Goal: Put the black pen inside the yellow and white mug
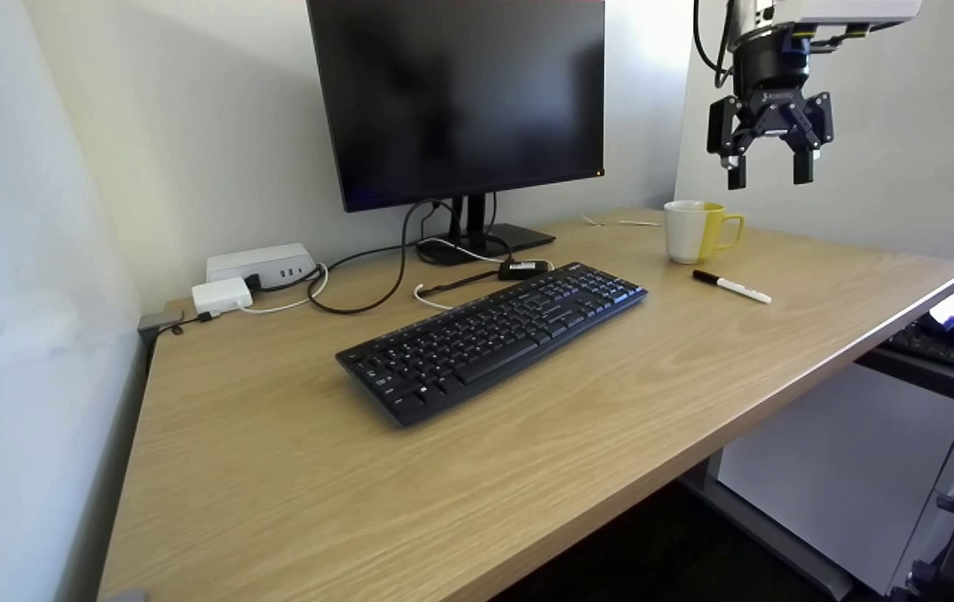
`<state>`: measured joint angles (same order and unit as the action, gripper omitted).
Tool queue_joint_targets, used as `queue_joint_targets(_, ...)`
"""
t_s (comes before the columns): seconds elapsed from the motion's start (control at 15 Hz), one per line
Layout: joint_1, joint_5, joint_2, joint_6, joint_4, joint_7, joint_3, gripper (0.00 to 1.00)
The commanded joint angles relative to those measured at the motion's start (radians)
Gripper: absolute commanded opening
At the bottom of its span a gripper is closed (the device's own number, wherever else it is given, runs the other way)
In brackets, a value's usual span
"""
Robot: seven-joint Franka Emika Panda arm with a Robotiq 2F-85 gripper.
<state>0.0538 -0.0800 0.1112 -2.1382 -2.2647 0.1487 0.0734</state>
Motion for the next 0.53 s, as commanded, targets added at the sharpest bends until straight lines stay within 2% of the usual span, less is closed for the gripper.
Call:
queue_joint_targets(0.0,0.003,0.005,0.031,-0.077,-0.008,-0.020,-0.002,1.00)
queue_joint_targets(0.47,0.041,-0.005,0.239,-0.337,0.011,-0.121,0.008,1.00)
